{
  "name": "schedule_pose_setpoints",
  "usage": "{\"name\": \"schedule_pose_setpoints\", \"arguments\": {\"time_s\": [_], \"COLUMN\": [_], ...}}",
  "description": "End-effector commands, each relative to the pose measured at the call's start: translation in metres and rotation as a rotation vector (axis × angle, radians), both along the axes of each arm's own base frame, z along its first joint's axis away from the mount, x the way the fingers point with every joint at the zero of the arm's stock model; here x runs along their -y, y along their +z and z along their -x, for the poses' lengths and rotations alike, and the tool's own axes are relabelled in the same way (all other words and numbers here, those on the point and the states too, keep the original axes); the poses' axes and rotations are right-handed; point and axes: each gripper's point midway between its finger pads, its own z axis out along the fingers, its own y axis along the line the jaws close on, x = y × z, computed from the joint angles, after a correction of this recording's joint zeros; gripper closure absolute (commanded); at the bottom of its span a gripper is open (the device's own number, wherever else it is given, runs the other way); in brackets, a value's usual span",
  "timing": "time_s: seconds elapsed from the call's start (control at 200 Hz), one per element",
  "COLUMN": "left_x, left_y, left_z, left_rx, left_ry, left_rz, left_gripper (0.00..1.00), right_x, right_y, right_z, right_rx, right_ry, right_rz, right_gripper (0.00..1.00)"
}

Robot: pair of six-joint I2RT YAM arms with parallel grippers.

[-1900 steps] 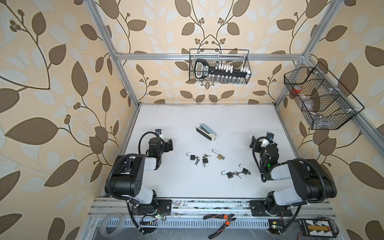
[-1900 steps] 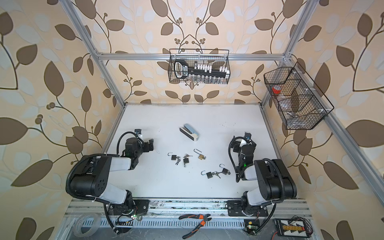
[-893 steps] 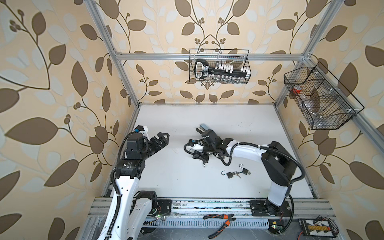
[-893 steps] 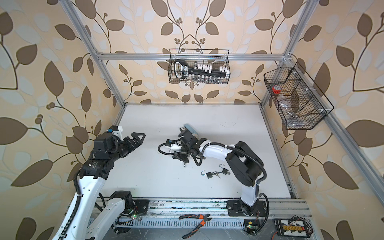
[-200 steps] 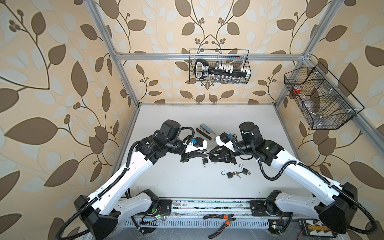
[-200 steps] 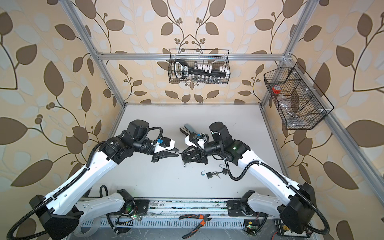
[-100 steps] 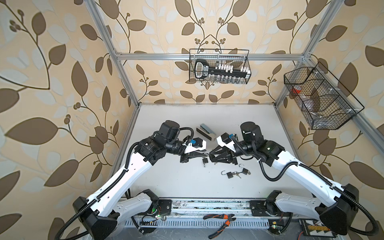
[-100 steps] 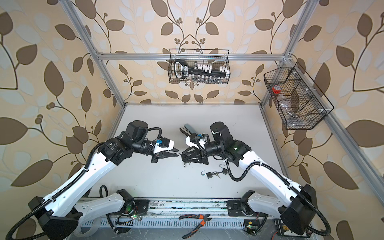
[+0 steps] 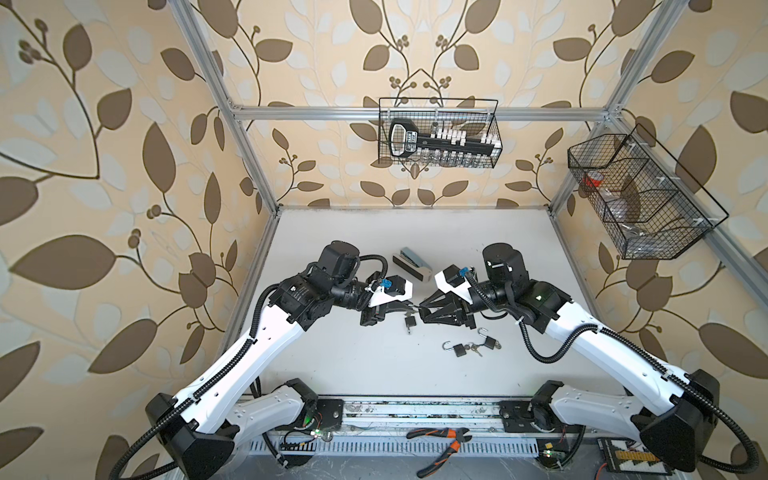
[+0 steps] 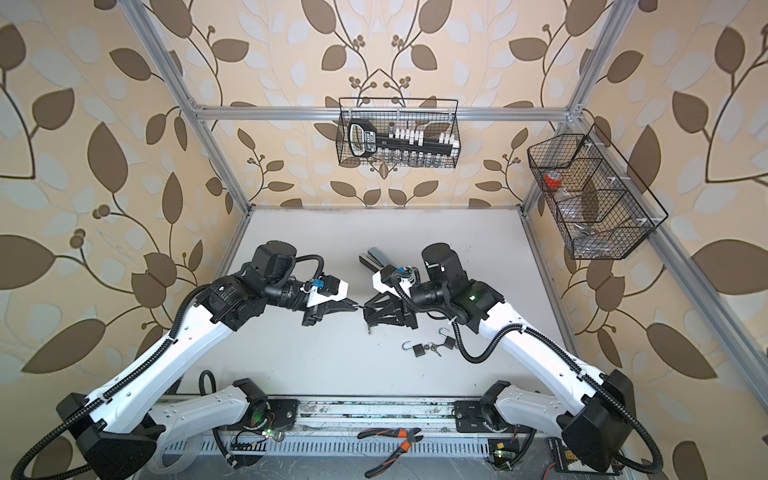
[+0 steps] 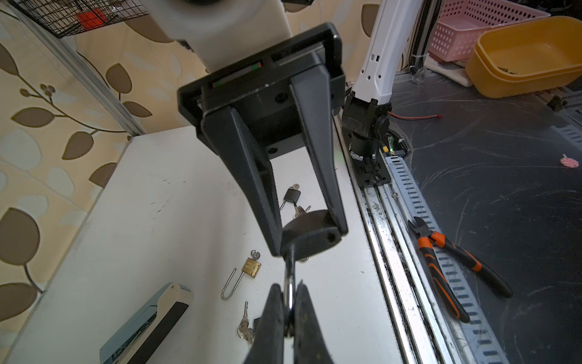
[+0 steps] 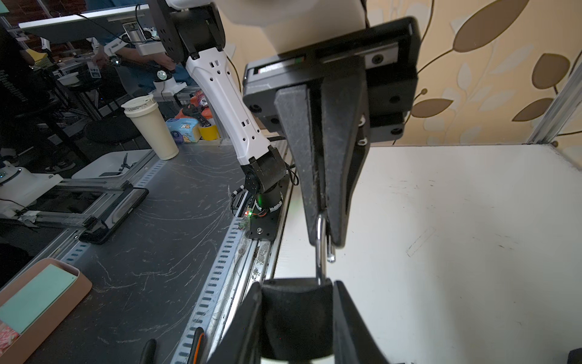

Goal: Lock with the key

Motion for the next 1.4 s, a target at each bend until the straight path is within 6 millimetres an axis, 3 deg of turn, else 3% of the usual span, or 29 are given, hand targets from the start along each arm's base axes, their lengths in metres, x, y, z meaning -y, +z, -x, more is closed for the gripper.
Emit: {"name": "schedule_pose_setpoints", "arguments": {"time_s": [0.0, 0.095, 0.135, 0.185, 0.23, 0.34, 0.46, 0.54, 0.74, 1.02, 1.4], "left_x": [0.003, 0.005, 0.006, 0.008, 0.010, 0.012, 0.012, 0.011, -0.004, 0.000, 0.013], "left_y": [0.013, 0.020, 0.026, 0.034, 0.042, 0.064, 0.085, 0.094, 0.118, 0.155, 0.164], "left_z": [0.011, 0.009, 0.009, 0.006, 0.004, 0.000, -0.029, -0.038, -0.065, -0.045, -0.024], "left_rx": [0.029, 0.001, -0.017, -0.049, -0.076, -0.148, -0.283, -0.342, -0.466, -0.483, -0.552], "left_ry": [-0.054, -0.038, -0.030, -0.003, 0.017, 0.068, 0.264, 0.325, 0.555, 0.418, 0.236], "left_rz": [0.043, 0.072, 0.091, 0.126, 0.160, 0.253, 0.353, 0.372, 0.428, 0.565, 0.584], "left_gripper": [1.00, 1.00, 1.00, 1.00, 1.00, 1.00, 1.00, 1.00, 1.00, 1.00, 1.00], "right_x": [-0.001, 0.000, 0.000, 0.001, 0.003, 0.013, 0.033, 0.044, 0.063, 0.063, 0.058], "right_y": [0.012, 0.016, 0.019, 0.025, 0.032, 0.051, 0.079, 0.093, 0.122, 0.147, 0.157], "right_z": [-0.003, -0.005, -0.008, -0.013, -0.019, -0.037, -0.056, -0.064, -0.066, -0.055, -0.061], "right_rx": [0.028, 0.049, 0.059, 0.080, 0.094, 0.153, 0.199, 0.181, -0.016, -0.072, -0.030], "right_ry": [-0.005, -0.027, -0.047, -0.086, -0.137, -0.295, -0.499, -0.571, -0.448, -0.295, -0.288], "right_rz": [-0.018, -0.024, -0.029, -0.039, -0.054, -0.113, -0.212, -0.259, -0.398, -0.492, -0.453], "right_gripper": [1.00, 0.99, 0.85, 0.59, 0.47, 0.35, 0.31, 0.31, 0.33, 0.33, 0.34]}}
